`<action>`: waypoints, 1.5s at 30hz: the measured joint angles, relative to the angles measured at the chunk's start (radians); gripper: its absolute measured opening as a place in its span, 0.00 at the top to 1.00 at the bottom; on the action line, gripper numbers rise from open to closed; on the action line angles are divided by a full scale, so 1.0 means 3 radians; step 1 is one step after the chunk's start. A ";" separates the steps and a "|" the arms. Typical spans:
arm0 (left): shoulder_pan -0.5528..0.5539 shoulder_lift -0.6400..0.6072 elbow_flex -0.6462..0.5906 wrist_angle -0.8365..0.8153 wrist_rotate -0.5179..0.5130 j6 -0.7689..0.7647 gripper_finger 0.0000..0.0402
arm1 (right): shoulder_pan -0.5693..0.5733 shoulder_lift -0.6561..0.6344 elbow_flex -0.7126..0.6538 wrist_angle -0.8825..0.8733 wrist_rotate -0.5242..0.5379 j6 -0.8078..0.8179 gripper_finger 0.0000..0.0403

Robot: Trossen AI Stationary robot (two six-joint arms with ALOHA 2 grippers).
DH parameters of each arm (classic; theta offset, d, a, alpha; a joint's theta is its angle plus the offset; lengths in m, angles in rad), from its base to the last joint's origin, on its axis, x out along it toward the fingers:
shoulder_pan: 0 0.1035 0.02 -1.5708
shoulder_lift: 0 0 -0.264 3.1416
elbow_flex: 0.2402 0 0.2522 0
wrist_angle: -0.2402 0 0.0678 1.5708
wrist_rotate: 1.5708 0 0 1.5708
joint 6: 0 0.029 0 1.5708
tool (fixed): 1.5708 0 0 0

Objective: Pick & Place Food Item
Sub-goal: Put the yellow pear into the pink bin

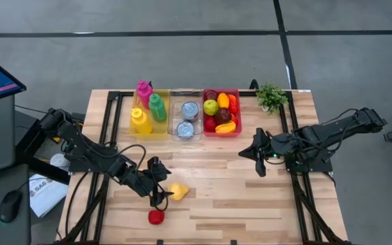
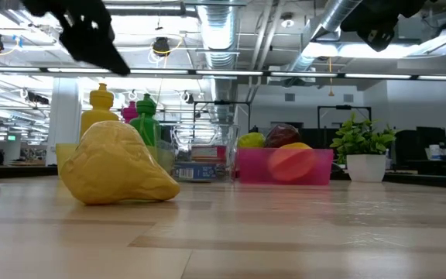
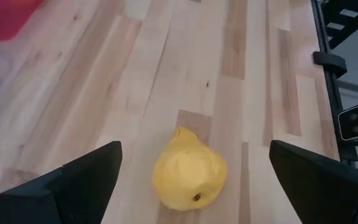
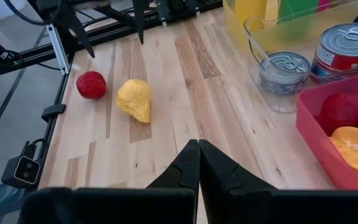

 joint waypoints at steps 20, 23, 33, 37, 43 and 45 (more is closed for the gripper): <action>0.0031 0.0888 -0.0584 0.1593 0.0053 0.0345 0.01 | -0.0001 0.0000 0.0001 0.0011 0.0050 0.0000 1.00; 0.0033 0.1019 -0.0585 0.1601 0.0065 0.0244 0.01 | 0.0000 0.0000 0.0001 0.0011 0.0051 0.0000 1.00; 0.0047 0.1065 -0.0584 0.1618 0.0082 0.0168 0.01 | 0.0000 0.0000 0.0001 0.0010 0.0051 0.0000 1.00; 0.0047 0.1065 -0.0584 0.1616 0.0082 0.0169 0.02 | -0.0001 0.0000 0.0001 0.0010 0.0052 0.0000 1.00; 0.0047 0.1065 -0.0584 0.1615 0.0082 0.0172 0.13 | 0.0000 0.0000 0.0001 0.0010 0.0052 0.0000 1.00; 0.0047 0.1065 -0.0584 0.1615 0.0082 0.0172 0.16 | 0.0000 0.0000 0.0001 0.0010 0.0052 0.0000 1.00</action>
